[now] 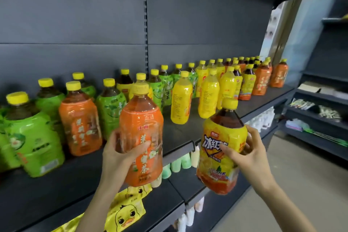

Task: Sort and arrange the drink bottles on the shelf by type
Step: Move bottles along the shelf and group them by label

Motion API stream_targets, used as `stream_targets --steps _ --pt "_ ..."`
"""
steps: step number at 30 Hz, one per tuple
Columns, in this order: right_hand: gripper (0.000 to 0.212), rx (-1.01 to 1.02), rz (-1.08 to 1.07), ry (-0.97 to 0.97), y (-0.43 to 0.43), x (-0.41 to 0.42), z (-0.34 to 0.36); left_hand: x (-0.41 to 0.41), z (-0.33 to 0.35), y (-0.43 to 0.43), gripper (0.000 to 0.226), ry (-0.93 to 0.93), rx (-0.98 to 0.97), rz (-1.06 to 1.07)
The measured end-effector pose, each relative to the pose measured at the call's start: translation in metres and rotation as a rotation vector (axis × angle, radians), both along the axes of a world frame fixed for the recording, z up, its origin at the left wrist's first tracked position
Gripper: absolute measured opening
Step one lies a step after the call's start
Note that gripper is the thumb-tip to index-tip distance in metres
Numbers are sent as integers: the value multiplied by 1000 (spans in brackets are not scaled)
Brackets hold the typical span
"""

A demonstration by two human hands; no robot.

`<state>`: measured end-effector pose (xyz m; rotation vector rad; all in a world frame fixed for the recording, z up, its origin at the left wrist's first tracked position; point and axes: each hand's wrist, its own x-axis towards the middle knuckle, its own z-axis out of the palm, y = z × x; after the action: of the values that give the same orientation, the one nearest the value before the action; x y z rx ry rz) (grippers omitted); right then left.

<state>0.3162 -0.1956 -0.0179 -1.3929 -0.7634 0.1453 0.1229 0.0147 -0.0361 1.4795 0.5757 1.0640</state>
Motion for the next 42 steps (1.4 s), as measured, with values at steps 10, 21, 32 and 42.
stream_targets --steps 10,21,32,42 --pt "61 -23 -97 28 10 127 -3 162 -5 6 88 69 61 -161" --pt "66 -22 -160 55 -39 263 -11 309 2 -34 81 50 69 -243" --pt "59 -70 -32 21 -123 446 1 459 -8 -134 97 33 -28 -69" --pt "62 -62 -13 46 -140 583 3 593 -4 -161 83 62 -39 -60"
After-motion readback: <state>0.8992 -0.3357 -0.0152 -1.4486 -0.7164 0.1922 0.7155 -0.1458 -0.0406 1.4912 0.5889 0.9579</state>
